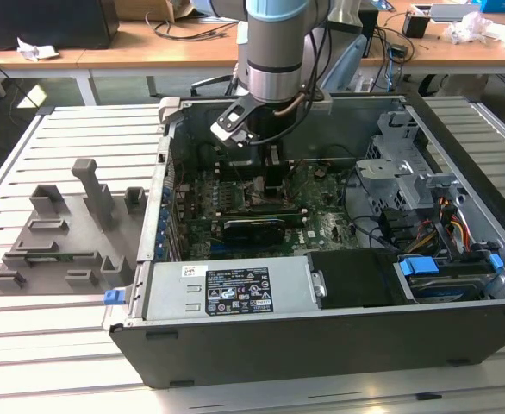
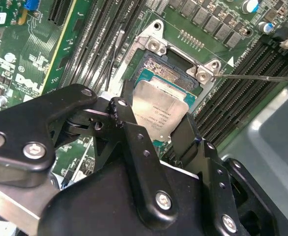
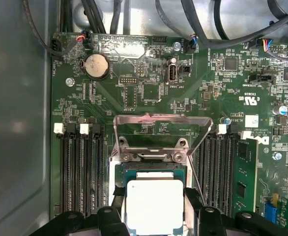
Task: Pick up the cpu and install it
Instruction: 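Place the cpu into insertion slot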
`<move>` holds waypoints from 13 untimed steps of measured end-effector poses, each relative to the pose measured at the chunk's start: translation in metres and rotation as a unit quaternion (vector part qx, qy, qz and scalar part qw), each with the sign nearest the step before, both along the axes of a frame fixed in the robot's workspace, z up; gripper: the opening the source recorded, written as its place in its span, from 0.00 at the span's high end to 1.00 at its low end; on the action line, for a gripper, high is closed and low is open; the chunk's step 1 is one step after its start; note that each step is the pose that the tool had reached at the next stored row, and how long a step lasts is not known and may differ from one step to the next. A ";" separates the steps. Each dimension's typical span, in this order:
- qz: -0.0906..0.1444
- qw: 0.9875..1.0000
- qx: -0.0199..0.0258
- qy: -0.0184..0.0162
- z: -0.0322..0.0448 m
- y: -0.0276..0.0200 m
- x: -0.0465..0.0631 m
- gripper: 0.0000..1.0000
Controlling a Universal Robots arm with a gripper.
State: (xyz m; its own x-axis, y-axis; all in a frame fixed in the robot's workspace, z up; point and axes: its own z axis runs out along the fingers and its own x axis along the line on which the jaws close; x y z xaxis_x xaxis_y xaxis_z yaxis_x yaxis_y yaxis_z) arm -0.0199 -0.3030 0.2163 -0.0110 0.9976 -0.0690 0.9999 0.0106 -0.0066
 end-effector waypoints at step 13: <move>0.000 1.000 -0.004 0.000 -0.0089 0.0004 -0.001 0.45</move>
